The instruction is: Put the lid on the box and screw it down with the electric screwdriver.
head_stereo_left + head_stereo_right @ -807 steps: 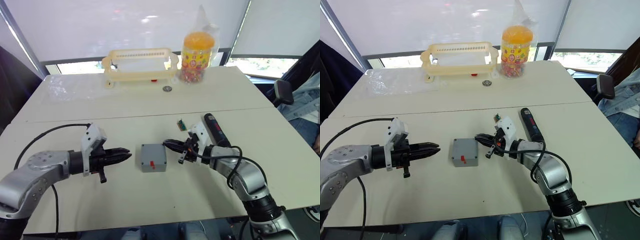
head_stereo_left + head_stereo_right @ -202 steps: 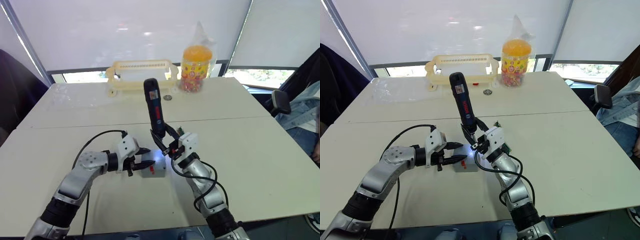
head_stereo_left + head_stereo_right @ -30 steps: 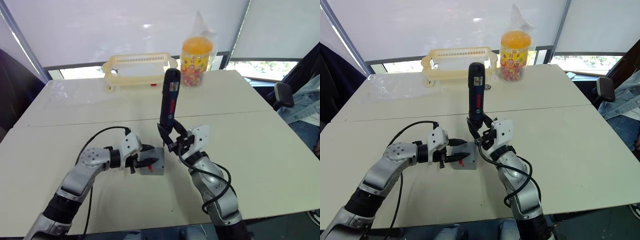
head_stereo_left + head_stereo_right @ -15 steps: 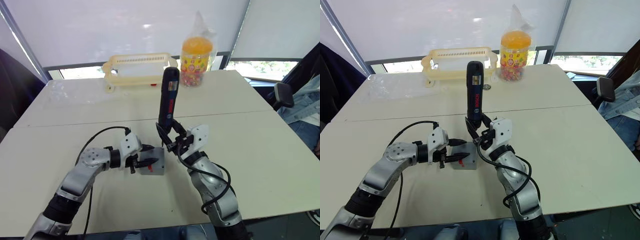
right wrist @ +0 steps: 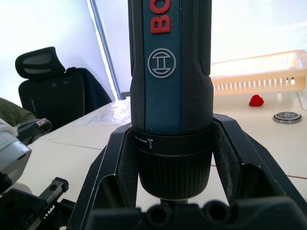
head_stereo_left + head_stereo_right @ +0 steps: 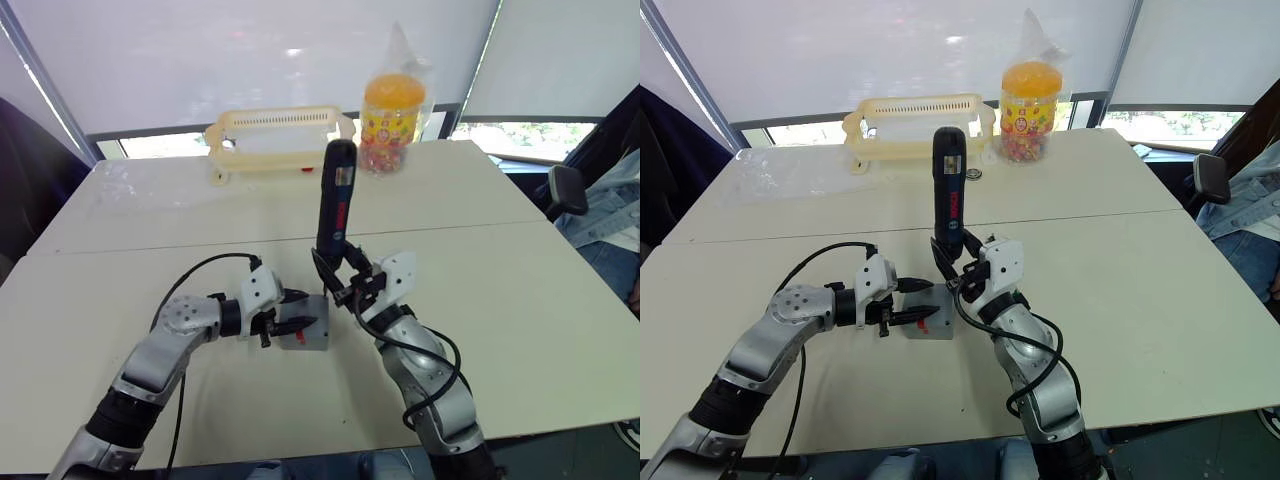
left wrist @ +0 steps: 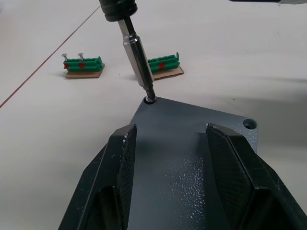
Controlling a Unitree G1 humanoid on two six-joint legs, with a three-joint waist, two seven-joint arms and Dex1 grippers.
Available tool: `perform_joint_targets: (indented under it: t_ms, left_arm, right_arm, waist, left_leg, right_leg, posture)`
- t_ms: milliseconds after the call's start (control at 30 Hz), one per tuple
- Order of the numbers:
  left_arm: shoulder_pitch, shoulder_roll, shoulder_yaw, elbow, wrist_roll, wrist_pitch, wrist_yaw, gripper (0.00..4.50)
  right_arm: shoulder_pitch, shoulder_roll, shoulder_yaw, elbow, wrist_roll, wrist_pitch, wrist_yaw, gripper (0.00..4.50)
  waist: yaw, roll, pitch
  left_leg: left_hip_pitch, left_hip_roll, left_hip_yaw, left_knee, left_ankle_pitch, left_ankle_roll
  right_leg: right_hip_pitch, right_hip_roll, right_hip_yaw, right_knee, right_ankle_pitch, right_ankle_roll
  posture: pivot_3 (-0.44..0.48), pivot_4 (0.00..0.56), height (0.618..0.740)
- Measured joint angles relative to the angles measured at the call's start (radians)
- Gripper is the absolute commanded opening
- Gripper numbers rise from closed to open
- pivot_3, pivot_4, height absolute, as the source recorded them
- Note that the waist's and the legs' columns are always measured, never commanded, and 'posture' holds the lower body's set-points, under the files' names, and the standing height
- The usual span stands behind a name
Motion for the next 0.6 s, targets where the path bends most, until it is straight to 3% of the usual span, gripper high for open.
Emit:
perform_joint_targets:
  t_ms: [600]
  left_arm:
    - [0.000, 0.000, 0.000, 0.001, 0.000, 0.000, 0.008, 2.32]
  right_arm:
    - [-0.014, 0.001, -0.003, 0.073, -0.020, -0.086, 0.007, 1.78]
  waist:
    - [0.000, 0.000, 0.000]
  left_leg:
    - [0.000, 0.000, 0.000, 0.000, 0.000, 0.000]
  right_leg:
    - [0.000, 0.000, 0.000, 0.000, 0.000, 0.000]
  posture:
    - [0.000, 0.150, 0.740]
